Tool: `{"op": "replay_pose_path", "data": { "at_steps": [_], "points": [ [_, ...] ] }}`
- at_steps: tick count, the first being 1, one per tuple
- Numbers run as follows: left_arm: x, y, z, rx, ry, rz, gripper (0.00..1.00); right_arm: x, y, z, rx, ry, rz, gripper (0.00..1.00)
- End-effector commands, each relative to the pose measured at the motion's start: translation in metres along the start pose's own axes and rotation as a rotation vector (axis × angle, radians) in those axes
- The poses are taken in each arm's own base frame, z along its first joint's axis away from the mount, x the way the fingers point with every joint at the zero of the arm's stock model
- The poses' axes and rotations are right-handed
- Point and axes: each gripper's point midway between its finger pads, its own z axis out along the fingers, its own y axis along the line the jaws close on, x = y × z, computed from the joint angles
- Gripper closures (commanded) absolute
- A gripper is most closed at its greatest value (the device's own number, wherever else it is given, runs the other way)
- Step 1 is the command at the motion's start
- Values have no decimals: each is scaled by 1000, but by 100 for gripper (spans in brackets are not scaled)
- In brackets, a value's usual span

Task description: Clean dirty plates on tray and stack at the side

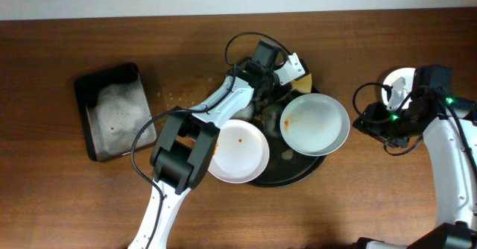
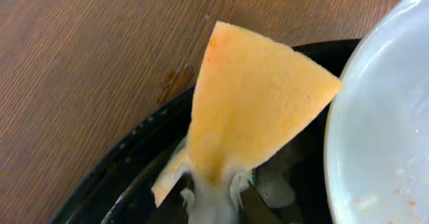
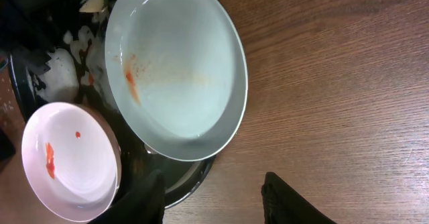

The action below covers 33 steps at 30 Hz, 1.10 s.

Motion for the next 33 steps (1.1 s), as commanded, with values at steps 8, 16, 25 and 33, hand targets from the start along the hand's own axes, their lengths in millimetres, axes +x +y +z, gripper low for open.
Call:
{"op": "replay_pose_path", "data": {
  "at_steps": [8,16,25,33],
  "points": [
    [14,22,-46,-88,123,-195,100,-4,4,-7,-13,-25,-18,52],
    [-20,-23,-96,105,99,-587,100,-9,2,-5,-5,-37,-22,51],
    [9,-124,-69,178,354,-936,100,-8,-7,14,18,24,29,52],
    [68,-102,-40,-108,361,-913,100,-12,-7,14,16,11,23,52]
  ]
}}
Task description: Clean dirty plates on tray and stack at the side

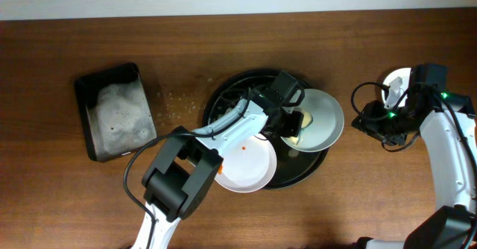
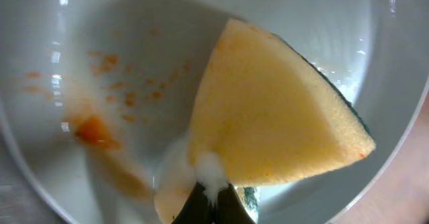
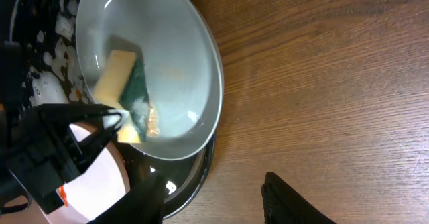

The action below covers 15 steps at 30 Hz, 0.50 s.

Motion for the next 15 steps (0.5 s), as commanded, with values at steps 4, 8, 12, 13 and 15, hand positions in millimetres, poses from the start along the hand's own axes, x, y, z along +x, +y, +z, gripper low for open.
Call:
{"op": "replay_pose_path", "data": {
  "at_steps": [4,8,12,13,15],
  "points": [
    [-6,47,0,-215,-53,8,100,-9,7,1,0,-32,-31,52],
    [-3,46,-4,-226,-21,95,100,-13,27,36,64,-65,-123,77],
    [2,48,-4,-234,-1,90,100,-14,41,78,50,-50,-149,91],
    [2,48,-5,-234,-2,90,100,-14,36,91,73,-36,-134,92],
    [3,48,-5,-235,3,88,100,-11,24,114,104,7,-103,95]
  ]
}}
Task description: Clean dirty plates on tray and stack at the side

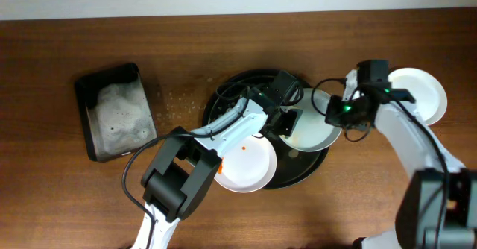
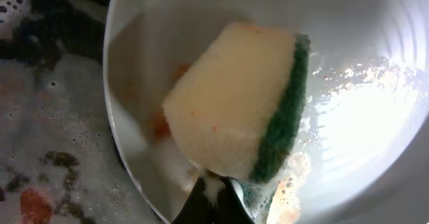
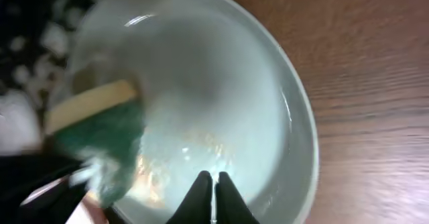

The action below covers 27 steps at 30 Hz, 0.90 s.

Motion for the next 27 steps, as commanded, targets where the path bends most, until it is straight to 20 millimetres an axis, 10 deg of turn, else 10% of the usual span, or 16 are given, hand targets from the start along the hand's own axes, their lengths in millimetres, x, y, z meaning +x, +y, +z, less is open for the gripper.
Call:
{"op": "replay_pose_path", "data": {
  "at_steps": [1,11,15,22,27],
  "points": [
    [9,19,4,-69,29,3,100,16,-20,35,73,87,64,96],
    [-43,91,-29,-238,-101,-77,100,41,-35,50,132,198,116,96],
    [-60,45,-44,-66,-112,-37,100,41,-35,50,132,198,116,96],
    [-31,-12,-41,93,0,17,99,41,-35,50,132,199,116,96],
    [-9,-22,-27,47,37,57,68,42,-35,50,132,200,117,96]
  ]
}}
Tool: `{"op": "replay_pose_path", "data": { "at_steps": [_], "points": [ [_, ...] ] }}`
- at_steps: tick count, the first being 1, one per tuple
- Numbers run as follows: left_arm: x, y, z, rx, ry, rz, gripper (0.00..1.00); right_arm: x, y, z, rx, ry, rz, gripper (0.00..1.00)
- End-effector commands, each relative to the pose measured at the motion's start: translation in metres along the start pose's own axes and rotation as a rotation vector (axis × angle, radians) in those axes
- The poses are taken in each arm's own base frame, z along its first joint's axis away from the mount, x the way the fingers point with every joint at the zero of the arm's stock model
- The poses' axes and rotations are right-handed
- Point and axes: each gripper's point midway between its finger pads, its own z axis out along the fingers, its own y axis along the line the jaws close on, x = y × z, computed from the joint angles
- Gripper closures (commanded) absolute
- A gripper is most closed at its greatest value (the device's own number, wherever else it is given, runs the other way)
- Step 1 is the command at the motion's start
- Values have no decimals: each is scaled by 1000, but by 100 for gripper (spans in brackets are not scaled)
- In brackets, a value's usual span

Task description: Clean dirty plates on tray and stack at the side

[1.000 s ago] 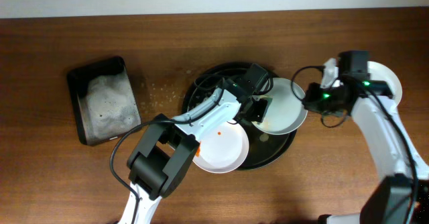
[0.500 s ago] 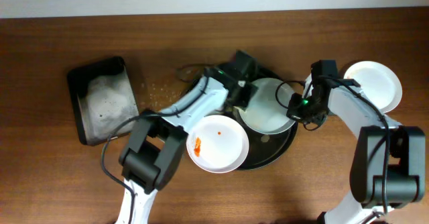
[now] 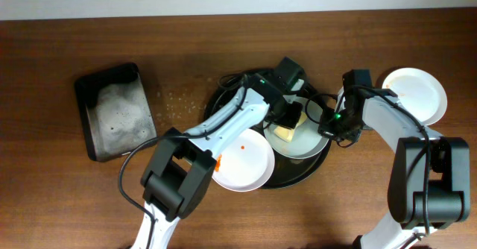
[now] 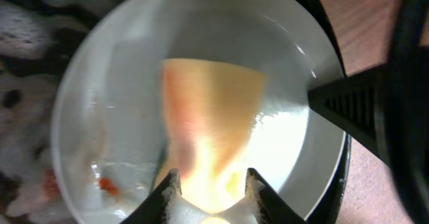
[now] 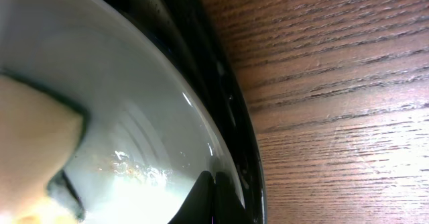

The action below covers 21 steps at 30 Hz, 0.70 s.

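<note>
A pale grey plate (image 3: 307, 141) lies on the right half of the round black tray (image 3: 223, 100). My left gripper (image 4: 211, 180) is shut on the yellow sponge (image 4: 211, 117) with a green back, which presses into that plate's middle amid foam. A few orange smears (image 4: 107, 184) remain at the plate's left. My right gripper (image 5: 214, 187) is shut on the plate's right rim (image 5: 201, 123), just inside the tray's edge (image 5: 231, 103). A second white plate (image 3: 240, 159) with a red spot rests on the tray's near left. One clean white plate (image 3: 414, 92) sits on the table at the right.
A black rectangular pan (image 3: 115, 111) of soapy foam stands at the far left of the wooden table (image 3: 373, 204). Foam and food scraps cover the tray floor. Both arms and their cables crowd over the tray's right side.
The grey plate now sits lower and further left on the tray, with my right gripper moved along with its rim. The sponge has shifted to the plate's middle, yellow face up.
At first my left gripper held the sponge over the tray's far rim, and my right gripper stood open off to the right. Then the sponge was inside the grey plate. Later my right gripper was shut on that plate's rim, and both still hold.
</note>
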Motion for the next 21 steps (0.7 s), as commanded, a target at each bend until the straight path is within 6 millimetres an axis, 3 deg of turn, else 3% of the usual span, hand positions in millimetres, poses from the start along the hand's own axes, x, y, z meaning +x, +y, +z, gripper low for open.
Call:
{"op": "replay_pose_path", "data": {
  "at_steps": [1,9,10,12,13,17,21],
  "points": [
    [12,-2,13,-17,13,26,67,3,-15,6,57,11,21,96],
    [42,19,70,-47,62,16,69,3,-14,6,56,11,29,96],
    [46,21,76,-48,78,2,79,3,-14,6,56,11,29,96],
    [46,22,77,-44,80,-3,98,3,-14,6,56,11,29,96],
    [45,22,76,-47,74,-26,100,3,-14,6,56,11,29,96],
    [46,30,77,-79,77,-86,100,3,-15,6,57,12,29,96],
    [25,66,62,-187,24,-144,100,5,-15,6,59,17,30,96]
  ]
}}
